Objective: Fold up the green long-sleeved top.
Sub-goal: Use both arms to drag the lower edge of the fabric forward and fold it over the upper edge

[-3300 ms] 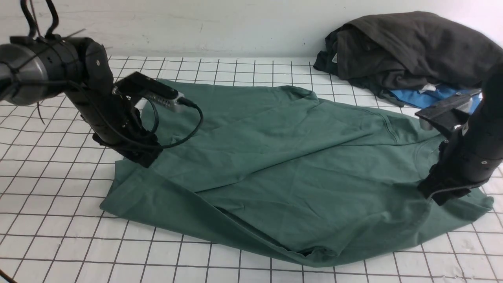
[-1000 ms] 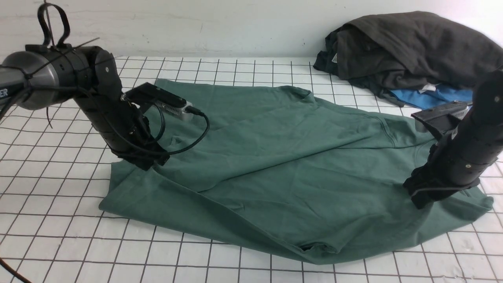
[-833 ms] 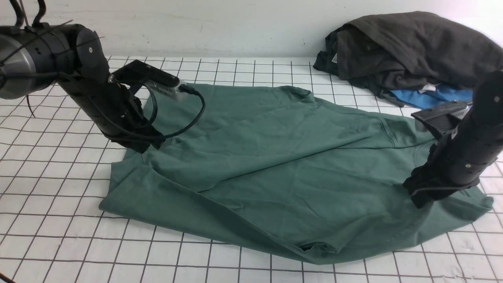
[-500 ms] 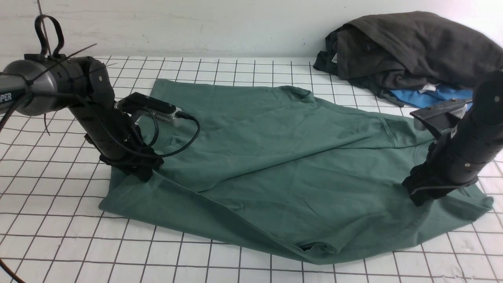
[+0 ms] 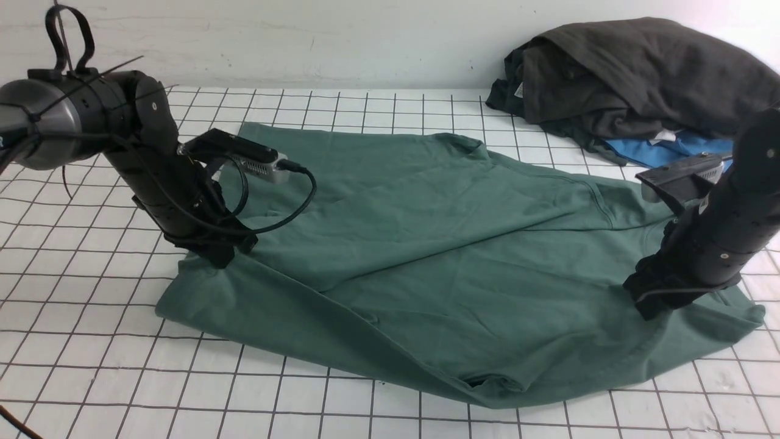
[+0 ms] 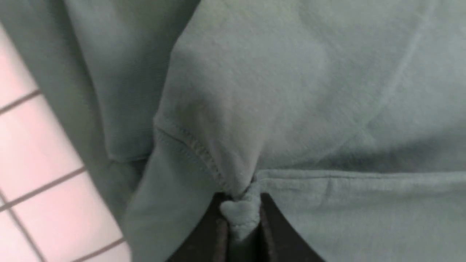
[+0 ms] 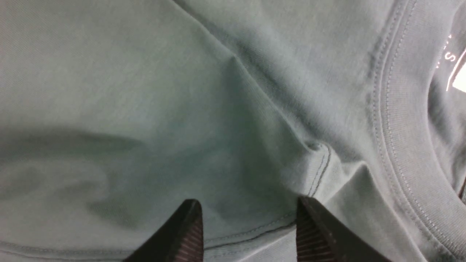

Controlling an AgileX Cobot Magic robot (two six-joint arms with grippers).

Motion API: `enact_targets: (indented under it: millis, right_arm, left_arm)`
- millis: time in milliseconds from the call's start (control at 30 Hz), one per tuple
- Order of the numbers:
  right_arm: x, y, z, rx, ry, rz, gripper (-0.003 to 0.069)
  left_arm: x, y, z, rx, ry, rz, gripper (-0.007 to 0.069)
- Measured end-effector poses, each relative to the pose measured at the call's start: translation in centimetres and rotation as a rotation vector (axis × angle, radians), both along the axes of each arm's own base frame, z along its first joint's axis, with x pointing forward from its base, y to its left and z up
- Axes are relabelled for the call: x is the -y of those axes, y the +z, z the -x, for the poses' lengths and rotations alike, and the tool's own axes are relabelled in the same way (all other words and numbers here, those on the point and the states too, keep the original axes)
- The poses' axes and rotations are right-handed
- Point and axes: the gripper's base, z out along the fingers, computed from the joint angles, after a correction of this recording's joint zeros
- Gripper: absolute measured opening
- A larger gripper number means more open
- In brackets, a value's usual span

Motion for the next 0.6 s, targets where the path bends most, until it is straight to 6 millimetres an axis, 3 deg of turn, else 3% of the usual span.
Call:
enact_targets:
  millis: [167, 433, 500, 600]
  right_arm:
    - [0.0, 0.0, 0.1, -0.012, 0.000, 0.001, 0.0337]
    - [0.0, 0.0, 0.1, -0.014, 0.000, 0.002, 0.0337]
    - [0.0, 0.0, 0.1, -0.014, 0.001, 0.002, 0.0337]
    - [0.0, 0.0, 0.1, -0.014, 0.001, 0.002, 0.0337]
  left_arm:
    - [0.0, 0.7, 0.1, 0.021, 0.001, 0.002, 0.0050]
    - [0.0, -0.3, -0.3, 0.015, 0.004, 0.000, 0.0323]
    - [0.0, -0.4, -0.3, 0.016, 0.005, 0.000, 0.0372]
    - [0.0, -0.4, -0.3, 0.015, 0.005, -0.001, 0.0387]
